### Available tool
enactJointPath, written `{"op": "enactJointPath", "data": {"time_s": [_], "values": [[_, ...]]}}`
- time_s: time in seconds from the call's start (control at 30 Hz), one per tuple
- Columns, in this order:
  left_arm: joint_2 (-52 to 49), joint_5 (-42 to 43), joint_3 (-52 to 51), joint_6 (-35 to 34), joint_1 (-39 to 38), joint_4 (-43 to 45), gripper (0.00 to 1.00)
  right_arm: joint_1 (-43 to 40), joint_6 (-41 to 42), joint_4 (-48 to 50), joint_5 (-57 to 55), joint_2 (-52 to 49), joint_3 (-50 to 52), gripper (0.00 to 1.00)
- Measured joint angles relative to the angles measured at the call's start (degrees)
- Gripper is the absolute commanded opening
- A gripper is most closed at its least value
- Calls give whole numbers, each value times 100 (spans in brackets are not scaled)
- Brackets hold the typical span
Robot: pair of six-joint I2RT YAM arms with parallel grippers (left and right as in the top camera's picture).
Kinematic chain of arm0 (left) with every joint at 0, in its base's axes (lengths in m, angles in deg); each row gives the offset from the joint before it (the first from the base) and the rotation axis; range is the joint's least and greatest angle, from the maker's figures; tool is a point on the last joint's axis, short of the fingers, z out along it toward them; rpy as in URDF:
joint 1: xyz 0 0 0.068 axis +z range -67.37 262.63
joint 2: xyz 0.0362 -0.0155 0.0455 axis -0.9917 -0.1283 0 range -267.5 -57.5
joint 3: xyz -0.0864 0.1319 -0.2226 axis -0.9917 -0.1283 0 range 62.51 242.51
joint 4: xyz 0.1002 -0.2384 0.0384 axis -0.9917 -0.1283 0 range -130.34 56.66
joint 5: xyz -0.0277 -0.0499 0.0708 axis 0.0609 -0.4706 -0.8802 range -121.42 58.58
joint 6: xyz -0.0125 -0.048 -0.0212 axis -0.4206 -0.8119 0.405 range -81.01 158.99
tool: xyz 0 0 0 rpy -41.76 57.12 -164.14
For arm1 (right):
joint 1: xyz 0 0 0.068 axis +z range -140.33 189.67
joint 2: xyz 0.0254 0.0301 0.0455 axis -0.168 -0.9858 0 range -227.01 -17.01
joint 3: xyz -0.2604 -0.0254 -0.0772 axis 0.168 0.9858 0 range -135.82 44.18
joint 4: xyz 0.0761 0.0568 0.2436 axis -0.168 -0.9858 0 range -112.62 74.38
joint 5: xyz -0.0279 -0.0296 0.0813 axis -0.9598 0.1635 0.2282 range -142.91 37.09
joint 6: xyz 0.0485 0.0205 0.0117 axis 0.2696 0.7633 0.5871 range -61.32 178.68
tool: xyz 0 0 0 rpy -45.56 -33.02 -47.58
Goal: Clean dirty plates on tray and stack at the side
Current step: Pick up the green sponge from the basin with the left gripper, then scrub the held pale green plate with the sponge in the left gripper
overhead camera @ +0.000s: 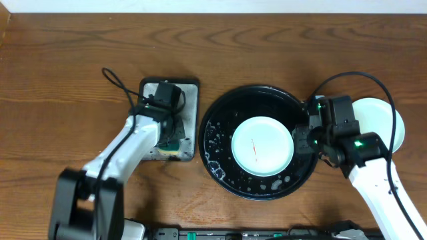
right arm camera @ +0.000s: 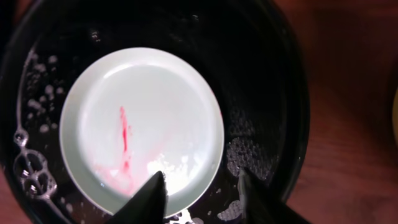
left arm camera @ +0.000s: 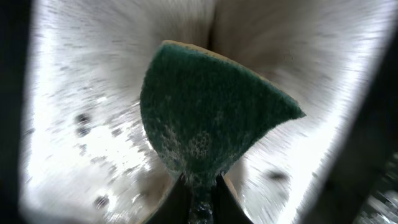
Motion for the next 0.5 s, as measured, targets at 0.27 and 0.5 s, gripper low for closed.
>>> {"op": "enactJointPath", "data": {"time_s": [0.27,0.5], "values": [[1091,538,553,-2,-284,-636,7,-297,37,452,122,-992,0,29],[1331,1078,649,-417,-1322,-605,7,-332,-278,667,470,-1989,0,31]]}}
